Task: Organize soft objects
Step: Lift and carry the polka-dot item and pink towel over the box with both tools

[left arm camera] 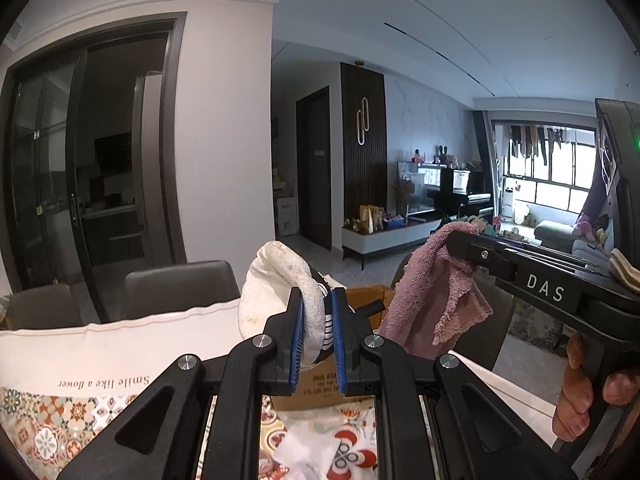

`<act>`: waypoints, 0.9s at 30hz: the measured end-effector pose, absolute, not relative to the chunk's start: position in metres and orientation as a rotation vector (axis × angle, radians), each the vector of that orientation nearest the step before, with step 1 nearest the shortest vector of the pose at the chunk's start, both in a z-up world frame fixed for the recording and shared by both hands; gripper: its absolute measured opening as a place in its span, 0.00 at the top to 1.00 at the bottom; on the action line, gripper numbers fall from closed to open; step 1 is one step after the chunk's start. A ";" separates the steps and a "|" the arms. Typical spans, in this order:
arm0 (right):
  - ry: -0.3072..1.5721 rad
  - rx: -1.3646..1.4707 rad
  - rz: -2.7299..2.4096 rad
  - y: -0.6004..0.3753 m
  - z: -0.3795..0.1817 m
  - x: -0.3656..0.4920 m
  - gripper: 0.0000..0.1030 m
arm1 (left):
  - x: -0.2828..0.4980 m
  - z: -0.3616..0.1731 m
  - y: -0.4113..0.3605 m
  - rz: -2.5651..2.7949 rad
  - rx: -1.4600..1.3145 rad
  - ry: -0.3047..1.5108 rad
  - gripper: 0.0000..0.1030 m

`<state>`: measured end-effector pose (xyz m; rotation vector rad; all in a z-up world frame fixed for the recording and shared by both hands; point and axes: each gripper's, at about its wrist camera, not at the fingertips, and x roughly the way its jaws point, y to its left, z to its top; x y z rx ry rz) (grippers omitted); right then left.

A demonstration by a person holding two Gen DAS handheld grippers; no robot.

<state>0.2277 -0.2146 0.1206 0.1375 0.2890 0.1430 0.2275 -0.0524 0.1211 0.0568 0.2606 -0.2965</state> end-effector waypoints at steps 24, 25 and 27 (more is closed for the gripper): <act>0.233 0.088 0.096 -0.216 0.139 0.311 0.89 | 0.323 0.115 -0.062 -0.375 0.054 0.281 0.86; 0.242 0.089 0.097 -0.217 0.136 0.315 0.89 | 0.328 0.110 -0.063 -0.380 0.059 0.290 0.86; 0.266 0.091 0.094 -0.216 0.127 0.323 0.89 | 0.337 0.105 -0.065 -0.381 0.066 0.309 0.86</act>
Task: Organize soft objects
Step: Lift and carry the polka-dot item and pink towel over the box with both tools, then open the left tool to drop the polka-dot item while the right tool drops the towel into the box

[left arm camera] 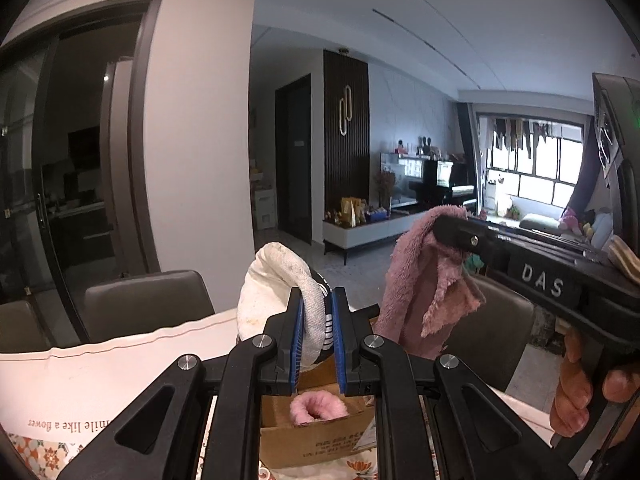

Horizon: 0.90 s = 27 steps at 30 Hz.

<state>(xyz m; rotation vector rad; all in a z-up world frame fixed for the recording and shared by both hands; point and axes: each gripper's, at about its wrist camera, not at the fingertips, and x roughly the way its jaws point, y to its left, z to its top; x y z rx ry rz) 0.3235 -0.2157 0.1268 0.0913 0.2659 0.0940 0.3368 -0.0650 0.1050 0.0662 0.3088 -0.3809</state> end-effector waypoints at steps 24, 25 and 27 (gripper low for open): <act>0.651 0.110 0.087 -0.230 0.033 0.406 0.86 | 0.401 0.047 -0.084 -0.475 0.063 0.599 0.59; 0.656 0.109 0.089 -0.229 0.033 0.406 0.79 | 0.400 0.049 -0.084 -0.466 0.062 0.592 0.58; 0.656 0.107 0.081 -0.228 0.035 0.405 0.67 | 0.398 0.051 -0.083 -0.452 0.063 0.588 0.54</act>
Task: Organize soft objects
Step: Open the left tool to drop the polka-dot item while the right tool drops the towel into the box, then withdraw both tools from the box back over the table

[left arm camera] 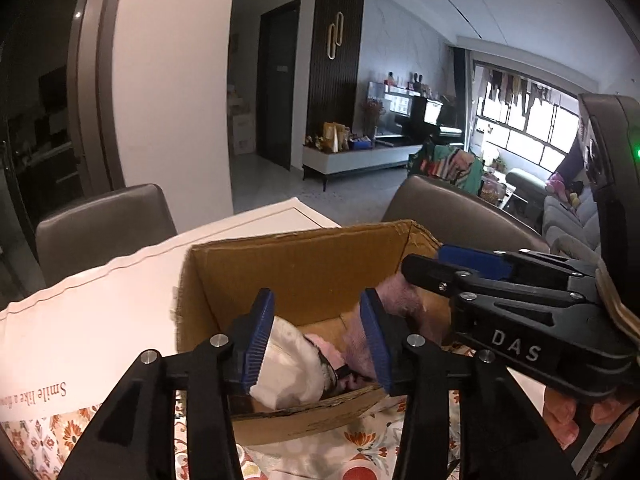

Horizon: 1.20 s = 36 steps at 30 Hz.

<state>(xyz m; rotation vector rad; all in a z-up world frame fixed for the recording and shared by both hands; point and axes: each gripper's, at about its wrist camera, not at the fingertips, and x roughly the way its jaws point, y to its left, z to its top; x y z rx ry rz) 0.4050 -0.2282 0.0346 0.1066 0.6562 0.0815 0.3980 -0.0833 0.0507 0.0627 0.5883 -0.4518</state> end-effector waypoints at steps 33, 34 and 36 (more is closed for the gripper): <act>0.578 0.110 0.026 -0.212 0.067 0.279 0.40 | 0.255 0.088 -0.042 -0.223 0.128 0.486 0.54; 0.583 0.108 0.025 -0.211 0.064 0.275 0.40 | 0.251 0.086 -0.041 -0.219 0.130 0.489 0.54; 0.590 0.106 0.023 -0.209 0.059 0.266 0.40 | 0.244 0.082 -0.040 -0.215 0.129 0.493 0.54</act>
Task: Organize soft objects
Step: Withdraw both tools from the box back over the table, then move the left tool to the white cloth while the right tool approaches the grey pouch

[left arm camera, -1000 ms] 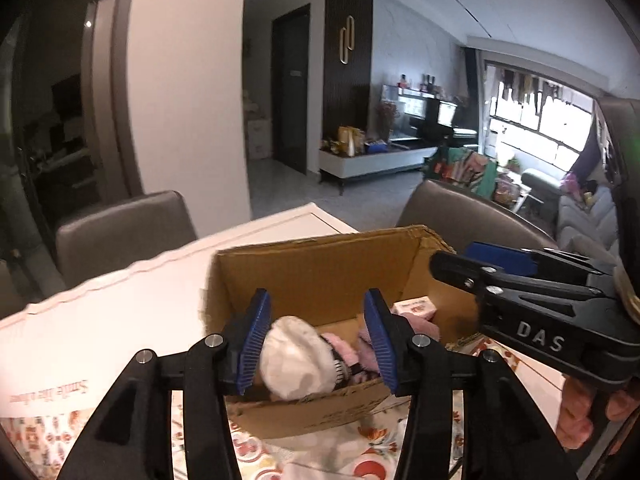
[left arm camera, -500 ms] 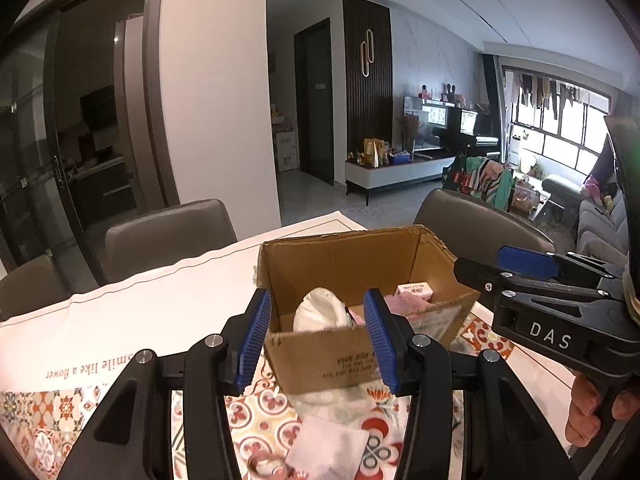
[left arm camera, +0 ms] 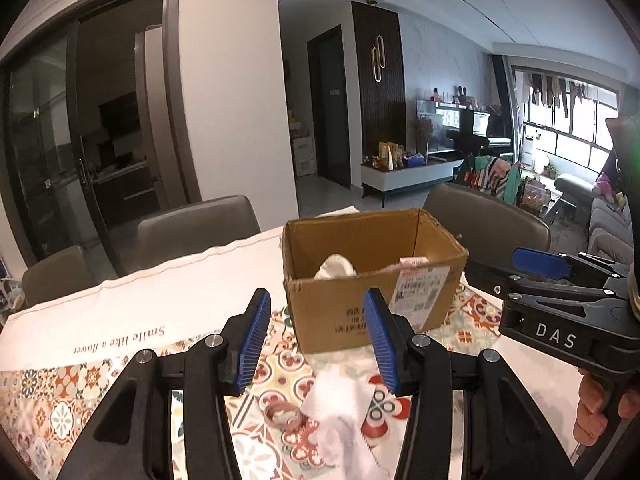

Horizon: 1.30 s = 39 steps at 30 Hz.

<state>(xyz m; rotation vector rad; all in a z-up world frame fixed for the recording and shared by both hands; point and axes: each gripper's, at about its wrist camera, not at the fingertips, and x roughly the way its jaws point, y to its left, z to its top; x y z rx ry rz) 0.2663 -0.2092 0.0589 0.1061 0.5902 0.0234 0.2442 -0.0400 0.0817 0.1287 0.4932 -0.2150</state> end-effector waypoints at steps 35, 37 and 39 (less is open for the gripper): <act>0.881 0.062 0.017 -0.176 -0.067 0.197 0.40 | 0.185 -0.038 -0.016 -0.300 0.115 0.682 0.54; 0.909 0.066 0.019 -0.175 -0.076 0.197 0.40 | 0.188 -0.046 -0.016 -0.304 0.109 0.700 0.54; 0.929 0.062 0.015 -0.174 -0.084 0.197 0.40 | 0.191 -0.052 -0.017 -0.314 0.104 0.718 0.54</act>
